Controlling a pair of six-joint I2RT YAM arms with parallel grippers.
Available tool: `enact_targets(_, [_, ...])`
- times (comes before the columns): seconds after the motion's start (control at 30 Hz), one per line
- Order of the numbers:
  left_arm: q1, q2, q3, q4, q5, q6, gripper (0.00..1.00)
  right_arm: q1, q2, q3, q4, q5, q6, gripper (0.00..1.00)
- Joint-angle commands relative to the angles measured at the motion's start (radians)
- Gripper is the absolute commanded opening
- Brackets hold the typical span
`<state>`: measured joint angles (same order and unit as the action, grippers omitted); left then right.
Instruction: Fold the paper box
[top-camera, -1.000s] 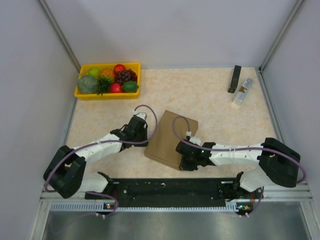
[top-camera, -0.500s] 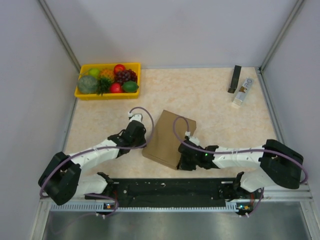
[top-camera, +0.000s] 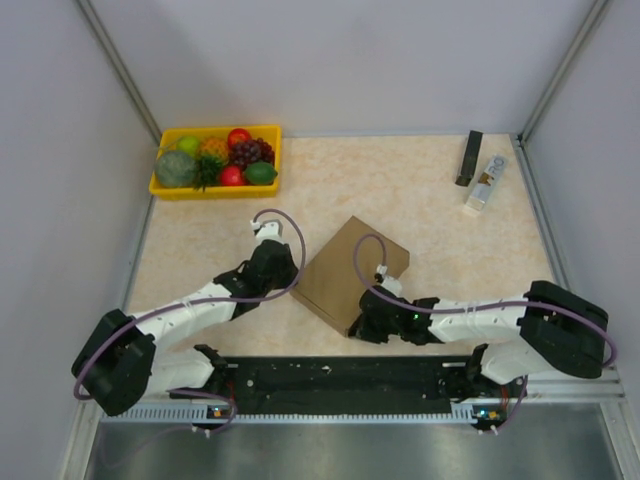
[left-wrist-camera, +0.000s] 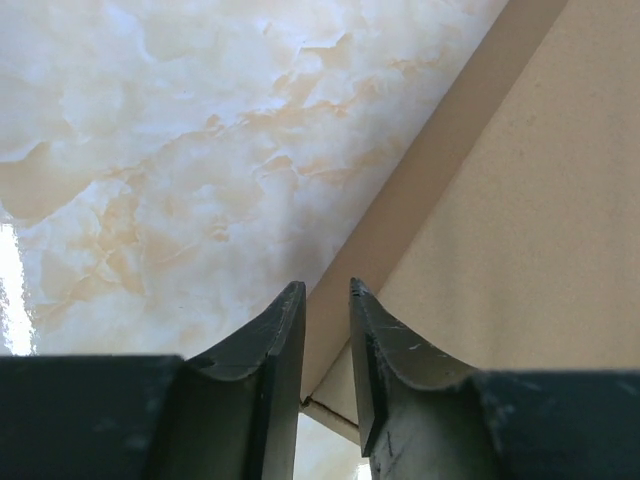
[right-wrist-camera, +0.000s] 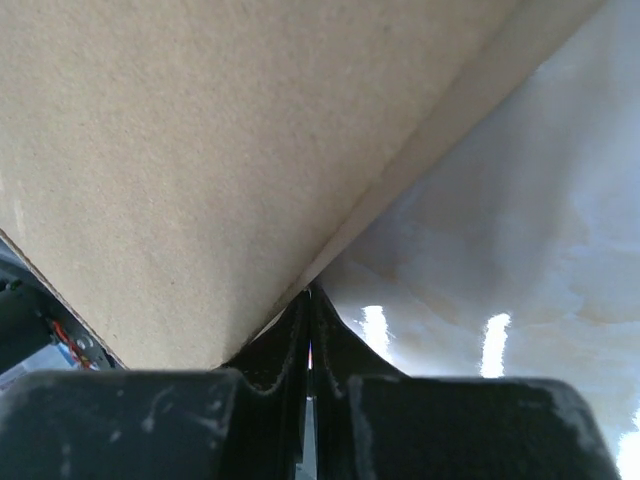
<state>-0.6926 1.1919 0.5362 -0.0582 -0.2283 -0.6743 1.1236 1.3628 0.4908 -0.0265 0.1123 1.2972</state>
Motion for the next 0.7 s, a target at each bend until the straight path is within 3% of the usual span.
enact_targets(0.0, [-0.081,-0.024,0.016,-0.161,0.382,-0.036,0.35,-0.041,-0.085,0.103,0.194,0.221,0.019,0.03])
enact_targets(0.1, [-0.016,-0.101,0.063,-0.256,0.345,0.033,0.44,-0.045,-0.181,0.060,0.063,0.199,-0.209,0.15])
enact_targets(0.13, [0.023,-0.121,0.079,-0.281,0.339,0.056,0.48,-0.045,-0.226,0.052,0.036,0.188,-0.261,0.33])
enact_targets(0.2, [0.063,-0.181,0.123,-0.357,0.333,0.122,0.54,-0.059,-0.272,0.055,-0.057,0.119,-0.387,0.39])
enact_targets(0.23, [0.100,-0.201,0.134,-0.377,0.334,0.142,0.59,-0.065,-0.324,0.052,-0.113,0.081,-0.422,0.53])
enact_targets(0.3, [0.129,-0.247,0.154,-0.399,0.357,0.185,0.63,-0.100,-0.373,0.054,-0.173,0.026,-0.510,0.56])
enact_targets(0.33, [0.143,-0.256,0.160,-0.405,0.366,0.199,0.64,-0.114,-0.402,0.055,-0.232,-0.002,-0.536,0.66])
enact_targets(0.43, [0.151,-0.279,0.189,-0.443,0.374,0.216,0.67,-0.207,-0.504,0.054,-0.332,-0.029,-0.590,0.77])
enact_targets(0.53, [0.156,-0.288,0.194,-0.448,0.373,0.213,0.68,-0.342,-0.591,0.031,-0.335,-0.175,-0.621,0.80])
enact_targets(0.67, [0.159,-0.284,0.196,-0.440,0.374,0.194,0.71,-0.480,-0.573,0.075,-0.332,-0.296,-0.677,0.90])
